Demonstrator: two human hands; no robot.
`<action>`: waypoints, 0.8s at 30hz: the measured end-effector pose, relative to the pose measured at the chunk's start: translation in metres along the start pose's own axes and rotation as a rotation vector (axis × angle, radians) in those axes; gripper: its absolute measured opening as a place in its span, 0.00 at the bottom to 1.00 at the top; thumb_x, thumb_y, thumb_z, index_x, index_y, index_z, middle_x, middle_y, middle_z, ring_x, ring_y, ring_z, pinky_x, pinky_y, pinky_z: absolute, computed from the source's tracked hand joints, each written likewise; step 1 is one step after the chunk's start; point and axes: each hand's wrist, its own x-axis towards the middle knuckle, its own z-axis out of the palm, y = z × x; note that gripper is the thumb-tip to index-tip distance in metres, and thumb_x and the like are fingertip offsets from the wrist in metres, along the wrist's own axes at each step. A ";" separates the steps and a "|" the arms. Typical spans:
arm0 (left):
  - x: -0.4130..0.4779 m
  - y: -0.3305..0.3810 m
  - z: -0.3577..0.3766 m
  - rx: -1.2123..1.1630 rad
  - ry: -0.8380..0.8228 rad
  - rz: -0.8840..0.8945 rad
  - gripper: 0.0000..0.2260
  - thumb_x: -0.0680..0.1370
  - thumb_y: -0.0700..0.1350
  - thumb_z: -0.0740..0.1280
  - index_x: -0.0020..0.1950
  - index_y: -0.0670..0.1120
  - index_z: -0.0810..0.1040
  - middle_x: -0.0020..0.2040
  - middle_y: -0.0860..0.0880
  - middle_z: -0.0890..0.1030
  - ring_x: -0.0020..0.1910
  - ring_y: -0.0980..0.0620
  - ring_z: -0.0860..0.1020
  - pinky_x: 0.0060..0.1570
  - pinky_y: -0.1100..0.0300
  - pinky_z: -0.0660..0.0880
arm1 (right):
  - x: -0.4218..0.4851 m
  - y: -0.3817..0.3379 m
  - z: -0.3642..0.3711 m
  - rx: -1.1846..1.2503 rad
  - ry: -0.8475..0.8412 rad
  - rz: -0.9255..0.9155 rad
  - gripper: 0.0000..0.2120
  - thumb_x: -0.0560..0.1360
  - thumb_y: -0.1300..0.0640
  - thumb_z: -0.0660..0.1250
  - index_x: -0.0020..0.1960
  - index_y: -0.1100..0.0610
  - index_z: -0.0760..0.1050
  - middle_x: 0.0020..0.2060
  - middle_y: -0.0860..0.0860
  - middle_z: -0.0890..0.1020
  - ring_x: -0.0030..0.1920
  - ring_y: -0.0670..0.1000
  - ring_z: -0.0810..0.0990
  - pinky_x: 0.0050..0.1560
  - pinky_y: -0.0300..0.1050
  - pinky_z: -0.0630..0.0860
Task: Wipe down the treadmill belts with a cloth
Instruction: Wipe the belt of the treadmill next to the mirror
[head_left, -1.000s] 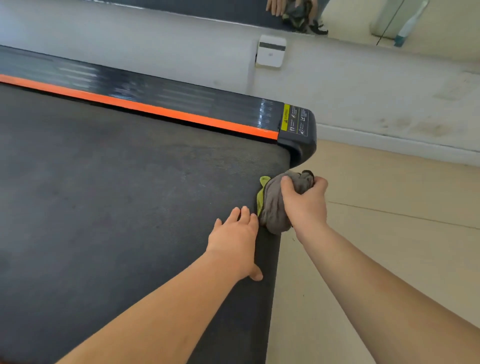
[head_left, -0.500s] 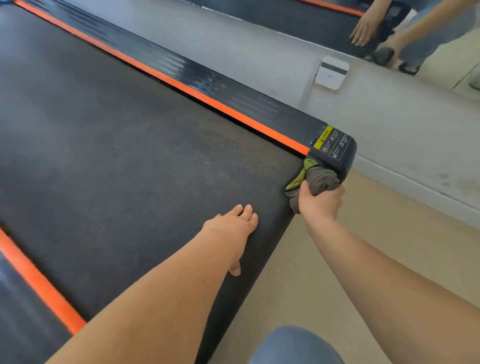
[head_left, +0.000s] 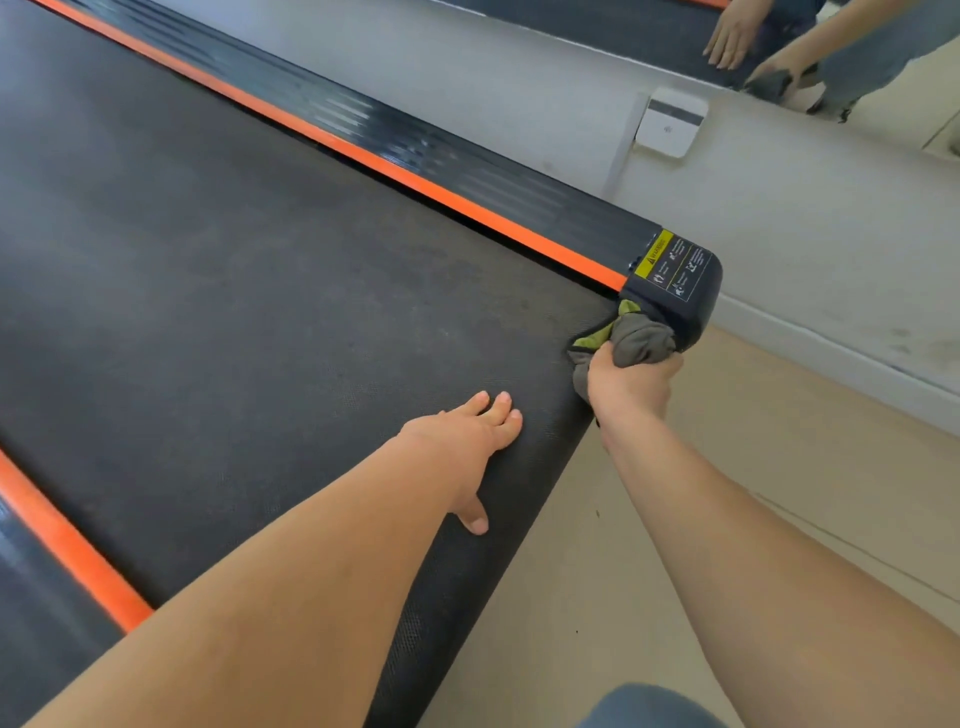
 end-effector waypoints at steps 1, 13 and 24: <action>-0.001 0.001 -0.001 0.008 0.003 0.001 0.58 0.73 0.55 0.79 0.84 0.54 0.36 0.83 0.55 0.33 0.82 0.50 0.36 0.78 0.37 0.57 | -0.018 0.007 0.000 -0.045 -0.010 -0.049 0.28 0.76 0.46 0.71 0.71 0.52 0.63 0.65 0.56 0.76 0.62 0.61 0.79 0.56 0.51 0.75; -0.099 0.007 0.073 -0.220 0.264 0.035 0.42 0.81 0.51 0.70 0.85 0.51 0.45 0.84 0.54 0.39 0.83 0.51 0.47 0.79 0.52 0.58 | -0.068 0.025 -0.008 -0.253 -0.070 -0.152 0.33 0.75 0.44 0.72 0.73 0.54 0.62 0.68 0.60 0.70 0.66 0.65 0.75 0.66 0.58 0.74; -0.144 -0.037 0.116 -0.226 0.212 -0.055 0.30 0.84 0.50 0.65 0.83 0.52 0.56 0.85 0.53 0.50 0.81 0.47 0.60 0.74 0.48 0.68 | -0.150 0.072 -0.005 -0.298 -0.084 -0.300 0.27 0.73 0.46 0.73 0.64 0.54 0.66 0.58 0.56 0.75 0.56 0.64 0.79 0.54 0.56 0.79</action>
